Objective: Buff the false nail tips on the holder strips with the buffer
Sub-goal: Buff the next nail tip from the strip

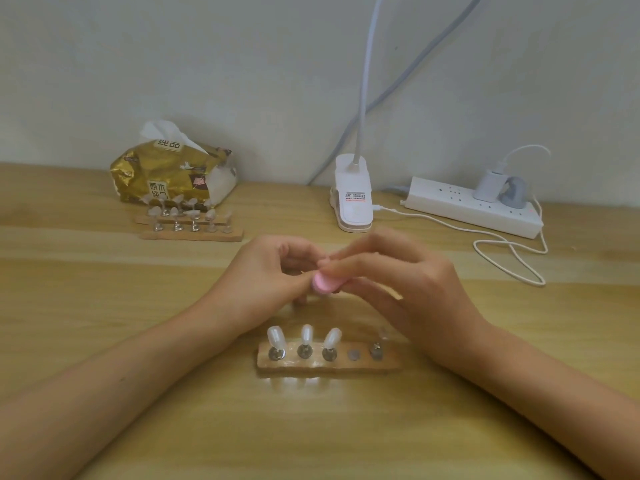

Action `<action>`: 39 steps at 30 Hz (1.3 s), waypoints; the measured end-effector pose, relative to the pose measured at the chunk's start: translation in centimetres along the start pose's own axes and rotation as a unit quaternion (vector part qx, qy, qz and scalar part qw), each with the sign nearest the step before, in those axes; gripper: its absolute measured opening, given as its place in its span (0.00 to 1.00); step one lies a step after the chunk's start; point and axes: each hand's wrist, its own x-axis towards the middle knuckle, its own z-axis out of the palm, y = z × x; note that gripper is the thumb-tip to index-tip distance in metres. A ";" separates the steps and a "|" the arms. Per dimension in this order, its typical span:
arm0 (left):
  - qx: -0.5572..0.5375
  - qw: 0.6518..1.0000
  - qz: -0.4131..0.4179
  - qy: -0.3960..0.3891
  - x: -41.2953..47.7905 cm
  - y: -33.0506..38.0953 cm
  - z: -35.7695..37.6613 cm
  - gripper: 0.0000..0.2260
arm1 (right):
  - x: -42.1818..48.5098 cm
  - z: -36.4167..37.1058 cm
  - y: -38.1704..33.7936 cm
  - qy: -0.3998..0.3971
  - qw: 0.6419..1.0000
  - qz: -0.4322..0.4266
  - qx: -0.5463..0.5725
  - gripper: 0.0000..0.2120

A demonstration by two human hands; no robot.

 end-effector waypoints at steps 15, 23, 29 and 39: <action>0.001 1.000 0.005 -0.008 -0.1 0.0 0.1 0.03 | -0.2 -0.1 0.2 0.002 1.000 0.011 0.002 0.06; -0.001 1.000 0.003 -0.007 -0.1 0.2 0.1 0.01 | -0.2 -0.8 0.9 0.006 0.997 0.074 -0.004 0.06; 0.003 1.000 0.002 0.002 -0.2 0.3 0.1 0.05 | -0.3 -0.5 0.1 -0.016 0.999 0.050 0.007 0.07; 0.002 1.000 0.003 0.005 -0.2 0.2 0.0 0.04 | -0.2 -1.1 0.6 -0.003 0.996 0.084 -0.008 0.06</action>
